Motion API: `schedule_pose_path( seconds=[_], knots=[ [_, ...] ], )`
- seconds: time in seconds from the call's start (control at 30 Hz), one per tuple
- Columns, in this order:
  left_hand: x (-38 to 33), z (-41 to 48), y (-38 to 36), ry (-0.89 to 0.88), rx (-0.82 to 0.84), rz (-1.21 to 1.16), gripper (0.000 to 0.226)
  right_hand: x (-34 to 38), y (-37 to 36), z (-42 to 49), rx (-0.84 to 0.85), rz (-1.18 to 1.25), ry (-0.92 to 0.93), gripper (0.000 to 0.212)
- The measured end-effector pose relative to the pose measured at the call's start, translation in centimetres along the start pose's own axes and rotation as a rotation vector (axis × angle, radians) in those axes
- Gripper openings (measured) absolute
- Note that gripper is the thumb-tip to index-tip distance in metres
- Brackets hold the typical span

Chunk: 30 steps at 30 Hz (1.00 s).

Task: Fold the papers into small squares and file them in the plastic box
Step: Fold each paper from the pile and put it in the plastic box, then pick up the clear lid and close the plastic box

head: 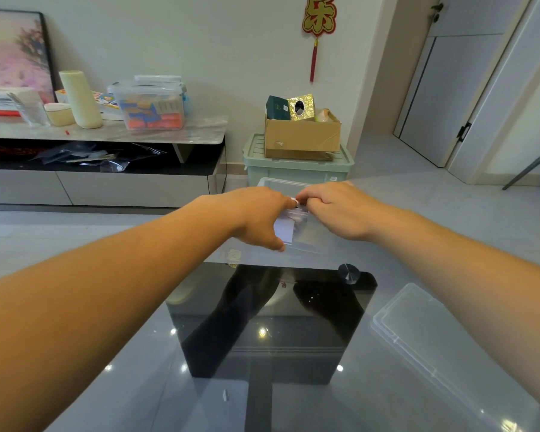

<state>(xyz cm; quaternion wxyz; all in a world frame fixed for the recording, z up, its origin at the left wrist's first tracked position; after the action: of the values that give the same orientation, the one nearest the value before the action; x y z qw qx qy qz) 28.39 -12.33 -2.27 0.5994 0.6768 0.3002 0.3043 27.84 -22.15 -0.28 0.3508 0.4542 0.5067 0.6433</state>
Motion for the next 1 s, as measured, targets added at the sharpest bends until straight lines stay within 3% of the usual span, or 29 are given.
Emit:
schedule_pose_path(
  seconds=[0.1,0.2,0.43,0.7,0.87,1.0],
  knots=[
    [-0.1,-0.3,0.3,-0.007,-0.011,-0.053,0.086,-0.7,-0.4,-0.8,-0.074,-0.014,-0.042,0.041],
    [-0.4,-1.3,0.6,-0.008,-0.012,-0.106,0.088,-0.4,-0.6,-1.9,-0.112,0.181,-0.024,0.038],
    [-4.6,-8.7,0.8,0.004,-0.025,-0.286,0.108,1.8,-0.3,-7.8,-0.115,0.228,0.066,0.032],
    [-11.2,-20.6,0.6,0.023,-0.189,-0.507,0.111,7.0,0.1,-19.3,-0.214,0.229,0.169,0.050],
    [-12.9,-24.2,-0.6,0.066,-0.192,-0.589,0.124,8.7,-0.1,-24.6,-0.214,0.278,0.102,0.058],
    [-13.1,-24.4,-2.0,0.189,-0.126,-0.738,0.136,7.8,-1.0,-26.0,-0.133,0.410,-0.062,0.062]
  ],
)
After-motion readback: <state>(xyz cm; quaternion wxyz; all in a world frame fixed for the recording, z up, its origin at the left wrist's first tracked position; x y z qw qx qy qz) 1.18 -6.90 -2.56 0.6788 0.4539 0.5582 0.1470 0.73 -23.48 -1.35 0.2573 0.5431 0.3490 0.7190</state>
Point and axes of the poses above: each hand's wrist, its own z-axis towards the middle knuckle, its own y-axis out of the back of the hand, x = y × z, the point moved 9 cm from there along z, towards the middle knuckle, and after that the axes turned 1 degree about -y, right-handed, at the moved point
